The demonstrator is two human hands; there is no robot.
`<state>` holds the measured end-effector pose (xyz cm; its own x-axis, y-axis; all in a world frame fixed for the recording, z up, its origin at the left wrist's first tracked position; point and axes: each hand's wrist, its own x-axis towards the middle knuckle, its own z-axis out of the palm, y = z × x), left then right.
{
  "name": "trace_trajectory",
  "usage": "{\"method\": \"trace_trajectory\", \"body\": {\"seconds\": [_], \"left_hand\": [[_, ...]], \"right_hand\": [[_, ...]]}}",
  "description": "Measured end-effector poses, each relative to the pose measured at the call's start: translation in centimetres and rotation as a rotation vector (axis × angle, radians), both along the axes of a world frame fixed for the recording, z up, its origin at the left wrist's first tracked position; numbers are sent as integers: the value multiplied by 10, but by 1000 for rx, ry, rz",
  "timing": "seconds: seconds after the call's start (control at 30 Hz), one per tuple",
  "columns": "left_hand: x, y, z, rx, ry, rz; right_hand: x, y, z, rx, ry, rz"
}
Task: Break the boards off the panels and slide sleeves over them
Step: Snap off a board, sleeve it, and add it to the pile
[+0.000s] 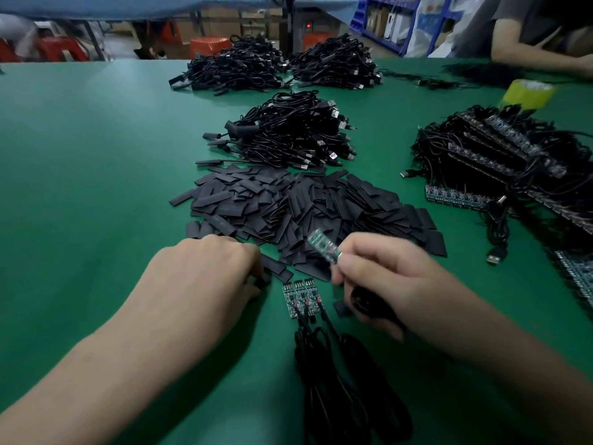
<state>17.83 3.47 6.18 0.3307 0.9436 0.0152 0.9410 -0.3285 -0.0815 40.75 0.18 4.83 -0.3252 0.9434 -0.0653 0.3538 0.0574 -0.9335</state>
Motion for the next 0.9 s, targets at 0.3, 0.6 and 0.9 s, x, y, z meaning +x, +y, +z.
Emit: {"method": "trace_trajectory", "body": {"seconds": [0.3,0.6,0.9], "left_hand": [[-2,5,-7,19,-320,-165],[13,-1,-18,-256,-1005,-210],[16,-10,-31,137,-934,-292]], "right_hand": [[-11,-3,-21,122,-71,-156],[-6,-2,-20,20,83,-207],[-3,0,-18,85,-6,-214]]}}
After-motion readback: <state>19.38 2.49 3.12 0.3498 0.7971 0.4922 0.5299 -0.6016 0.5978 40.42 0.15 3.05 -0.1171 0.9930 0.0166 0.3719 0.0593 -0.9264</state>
